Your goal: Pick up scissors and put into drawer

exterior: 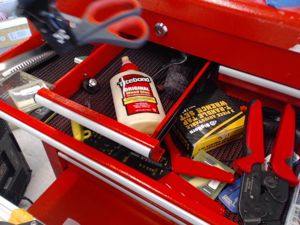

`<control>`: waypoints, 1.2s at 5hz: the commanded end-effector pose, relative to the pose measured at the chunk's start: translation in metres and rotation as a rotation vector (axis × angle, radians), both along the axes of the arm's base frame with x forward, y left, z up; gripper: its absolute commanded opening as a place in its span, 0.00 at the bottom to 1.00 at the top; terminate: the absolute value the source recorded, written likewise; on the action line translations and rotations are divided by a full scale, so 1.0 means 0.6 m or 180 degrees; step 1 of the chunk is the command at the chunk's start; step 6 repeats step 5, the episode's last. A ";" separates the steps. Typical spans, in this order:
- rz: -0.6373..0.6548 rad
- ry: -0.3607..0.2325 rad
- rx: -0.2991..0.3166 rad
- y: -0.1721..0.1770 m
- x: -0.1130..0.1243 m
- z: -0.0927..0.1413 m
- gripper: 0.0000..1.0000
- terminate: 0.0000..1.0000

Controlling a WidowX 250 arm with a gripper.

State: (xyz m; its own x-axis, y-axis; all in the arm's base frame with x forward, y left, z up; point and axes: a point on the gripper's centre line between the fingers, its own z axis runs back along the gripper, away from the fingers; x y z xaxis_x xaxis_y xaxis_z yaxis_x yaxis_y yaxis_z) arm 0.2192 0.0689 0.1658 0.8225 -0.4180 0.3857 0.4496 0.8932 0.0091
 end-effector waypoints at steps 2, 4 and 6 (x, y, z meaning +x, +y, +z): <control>-0.0231 -0.0128 -0.0178 -0.033 0.029 -0.042 1.00 0.00; -0.0231 -0.0128 -0.0178 -0.033 0.029 -0.042 1.00 0.00; -0.0231 -0.0128 -0.0178 -0.033 0.029 -0.042 1.00 1.00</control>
